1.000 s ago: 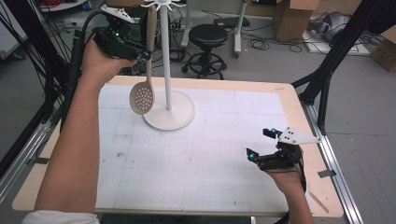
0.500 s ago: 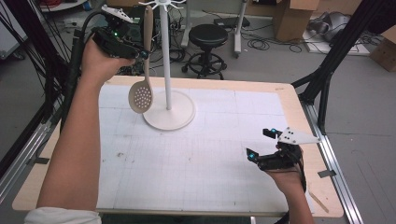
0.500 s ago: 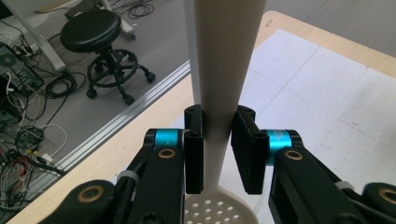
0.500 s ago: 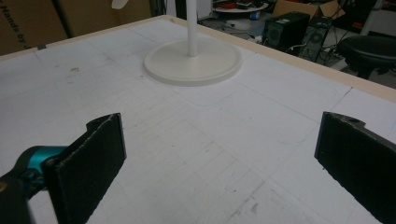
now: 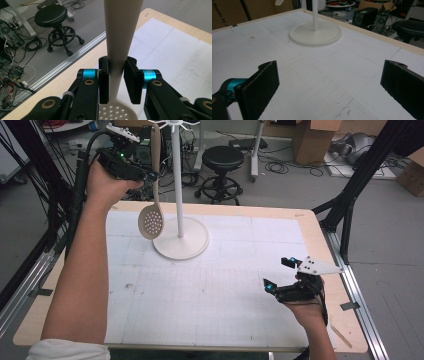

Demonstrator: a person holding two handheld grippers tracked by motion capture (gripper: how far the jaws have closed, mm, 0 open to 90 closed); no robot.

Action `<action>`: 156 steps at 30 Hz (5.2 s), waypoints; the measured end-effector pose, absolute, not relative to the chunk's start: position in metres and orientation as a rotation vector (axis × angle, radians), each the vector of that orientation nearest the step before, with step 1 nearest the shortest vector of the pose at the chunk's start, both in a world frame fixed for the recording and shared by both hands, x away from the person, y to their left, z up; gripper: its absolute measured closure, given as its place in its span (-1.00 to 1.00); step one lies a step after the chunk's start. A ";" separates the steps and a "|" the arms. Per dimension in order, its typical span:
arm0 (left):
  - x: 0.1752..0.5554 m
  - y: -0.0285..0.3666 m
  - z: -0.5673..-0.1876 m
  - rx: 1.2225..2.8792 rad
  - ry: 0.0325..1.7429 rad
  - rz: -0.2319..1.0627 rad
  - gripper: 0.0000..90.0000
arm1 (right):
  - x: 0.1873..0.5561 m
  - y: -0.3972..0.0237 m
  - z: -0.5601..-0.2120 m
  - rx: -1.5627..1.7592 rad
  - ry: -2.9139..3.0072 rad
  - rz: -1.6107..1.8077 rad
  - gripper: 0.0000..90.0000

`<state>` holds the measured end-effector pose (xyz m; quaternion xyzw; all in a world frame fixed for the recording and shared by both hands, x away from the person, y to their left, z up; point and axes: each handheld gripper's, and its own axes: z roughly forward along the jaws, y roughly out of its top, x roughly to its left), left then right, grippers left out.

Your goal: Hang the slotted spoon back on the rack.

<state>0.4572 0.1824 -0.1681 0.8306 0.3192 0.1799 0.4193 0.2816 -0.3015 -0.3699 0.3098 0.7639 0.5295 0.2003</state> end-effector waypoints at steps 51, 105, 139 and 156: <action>0.402 0.226 -0.203 1.971 0.696 0.430 -0.22 | 0.282 -0.296 -0.369 0.852 2.146 1.487 -0.99; 0.321 0.243 -0.339 1.831 0.531 0.214 -0.76 | 0.283 -0.293 -0.374 0.863 2.166 1.466 -0.99; 0.311 0.259 -0.355 1.819 0.476 0.237 -0.96 | 0.283 -0.292 -0.378 0.862 2.181 1.462 -0.99; 0.314 0.259 -0.363 1.827 0.499 0.222 -0.96 | 0.285 -0.292 -0.379 0.862 2.189 1.461 -0.99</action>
